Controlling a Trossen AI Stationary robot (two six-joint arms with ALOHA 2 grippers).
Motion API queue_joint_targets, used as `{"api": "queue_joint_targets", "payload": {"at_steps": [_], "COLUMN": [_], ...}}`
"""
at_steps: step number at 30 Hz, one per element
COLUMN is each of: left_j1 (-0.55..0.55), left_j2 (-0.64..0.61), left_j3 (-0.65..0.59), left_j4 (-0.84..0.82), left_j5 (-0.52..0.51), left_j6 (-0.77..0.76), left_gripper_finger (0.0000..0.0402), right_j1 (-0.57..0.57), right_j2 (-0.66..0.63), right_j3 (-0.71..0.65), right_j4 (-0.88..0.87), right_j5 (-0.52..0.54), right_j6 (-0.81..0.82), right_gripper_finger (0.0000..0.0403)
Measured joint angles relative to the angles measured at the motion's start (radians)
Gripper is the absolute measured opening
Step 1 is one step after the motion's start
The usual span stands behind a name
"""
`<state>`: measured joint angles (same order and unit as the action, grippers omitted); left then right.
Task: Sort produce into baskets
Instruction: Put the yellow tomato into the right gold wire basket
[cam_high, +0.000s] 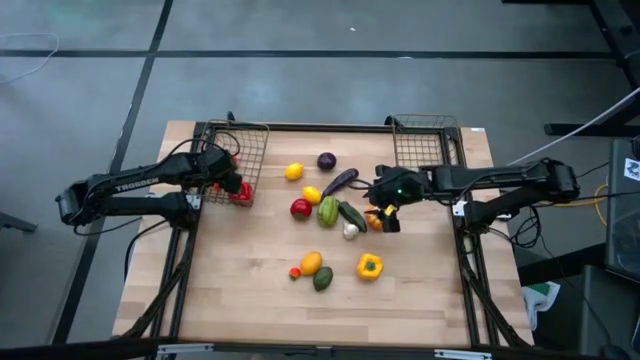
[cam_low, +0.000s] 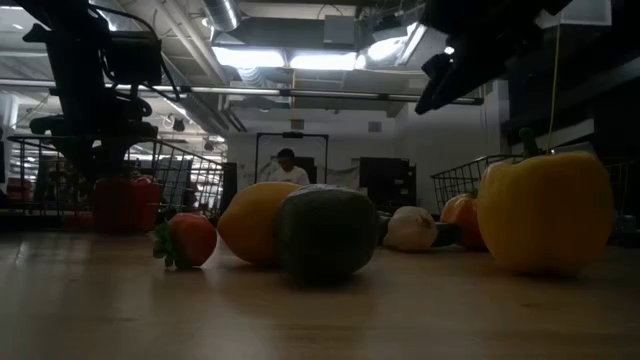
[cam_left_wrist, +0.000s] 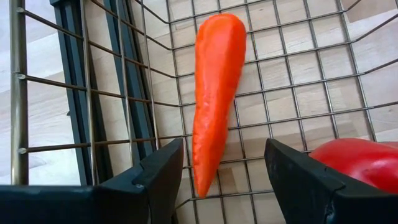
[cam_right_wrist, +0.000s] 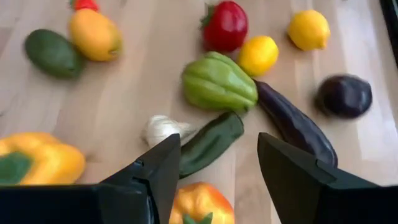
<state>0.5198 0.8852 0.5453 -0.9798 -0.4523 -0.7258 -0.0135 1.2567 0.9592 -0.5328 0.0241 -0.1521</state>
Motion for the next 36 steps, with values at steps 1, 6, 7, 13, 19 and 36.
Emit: {"api": "queue_joint_targets", "payload": {"at_steps": [1,6,7,13,19,36], "left_j1": [0.000,0.000,0.000,0.000,0.000,0.000], "left_j2": [0.000,0.000,0.000,0.000,0.000,0.000], "left_j3": [0.000,0.000,0.000,0.000,0.000,0.000], "left_j4": [0.000,0.000,0.000,0.000,0.000,0.000], "left_j5": [0.000,0.000,0.000,0.000,0.000,0.000], "left_j6": [-0.001,-0.001,-0.001,-0.001,-0.001,-0.001], "left_gripper_finger": [0.0221,0.0221,0.0221,0.0221,0.0221,0.0221], "right_j1": [0.000,0.000,0.000,0.000,0.000,0.000], "right_j2": [0.004,0.017,0.017,0.016,0.016,0.084], "right_j3": [0.000,0.000,0.000,0.000,0.000,-0.005], "right_j4": [-0.003,-0.048,-0.057,-0.083,-0.155,-0.219], "right_j5": [0.011,0.018,0.017,-0.044,-0.081,-0.095], "right_j6": [0.025,0.099,0.100,0.092,0.062,-0.175], "right_gripper_finger": [0.0214,0.0214,0.0214,0.0214,0.0238,0.0365]}}
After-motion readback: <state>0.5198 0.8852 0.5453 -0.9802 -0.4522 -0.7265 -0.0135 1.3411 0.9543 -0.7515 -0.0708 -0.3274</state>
